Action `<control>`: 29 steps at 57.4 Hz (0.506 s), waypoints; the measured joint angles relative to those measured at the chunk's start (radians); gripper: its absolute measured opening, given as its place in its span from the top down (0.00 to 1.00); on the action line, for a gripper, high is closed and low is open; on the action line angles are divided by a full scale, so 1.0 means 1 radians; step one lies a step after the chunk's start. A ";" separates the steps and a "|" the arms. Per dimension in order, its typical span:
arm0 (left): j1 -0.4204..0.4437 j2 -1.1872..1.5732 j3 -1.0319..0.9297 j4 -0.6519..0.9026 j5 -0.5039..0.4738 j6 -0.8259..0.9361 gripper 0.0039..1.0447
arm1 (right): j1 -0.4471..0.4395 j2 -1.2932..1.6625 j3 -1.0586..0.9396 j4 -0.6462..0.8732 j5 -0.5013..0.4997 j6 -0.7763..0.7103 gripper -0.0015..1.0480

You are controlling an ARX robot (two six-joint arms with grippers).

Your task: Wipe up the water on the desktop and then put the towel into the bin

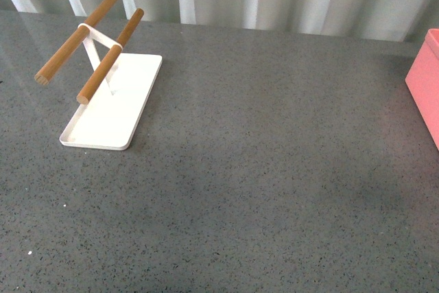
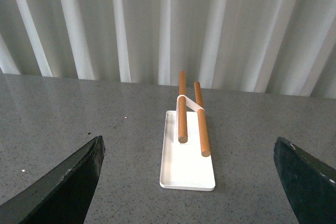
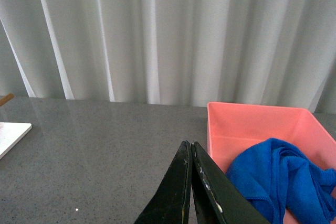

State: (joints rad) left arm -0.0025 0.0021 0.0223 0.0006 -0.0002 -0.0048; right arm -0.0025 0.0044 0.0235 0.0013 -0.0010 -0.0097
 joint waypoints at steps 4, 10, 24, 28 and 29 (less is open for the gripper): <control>0.000 0.000 0.000 0.000 0.000 0.000 0.06 | 0.000 0.000 0.000 0.000 0.000 0.000 0.81; 0.000 0.000 0.000 0.000 0.000 0.000 0.06 | 0.000 0.000 0.000 0.000 0.000 0.000 0.66; 0.000 0.000 0.000 0.000 0.000 0.000 0.06 | 0.000 0.000 0.000 0.000 0.000 0.000 0.23; 0.000 0.000 0.000 0.000 0.000 0.000 0.06 | 0.000 0.000 0.000 0.000 0.000 0.000 0.12; 0.000 0.000 0.000 0.000 0.000 0.000 0.06 | 0.000 0.000 0.000 0.000 0.000 0.000 0.10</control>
State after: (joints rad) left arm -0.0025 0.0021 0.0223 0.0006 -0.0002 -0.0048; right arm -0.0025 0.0044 0.0235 0.0013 -0.0010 -0.0097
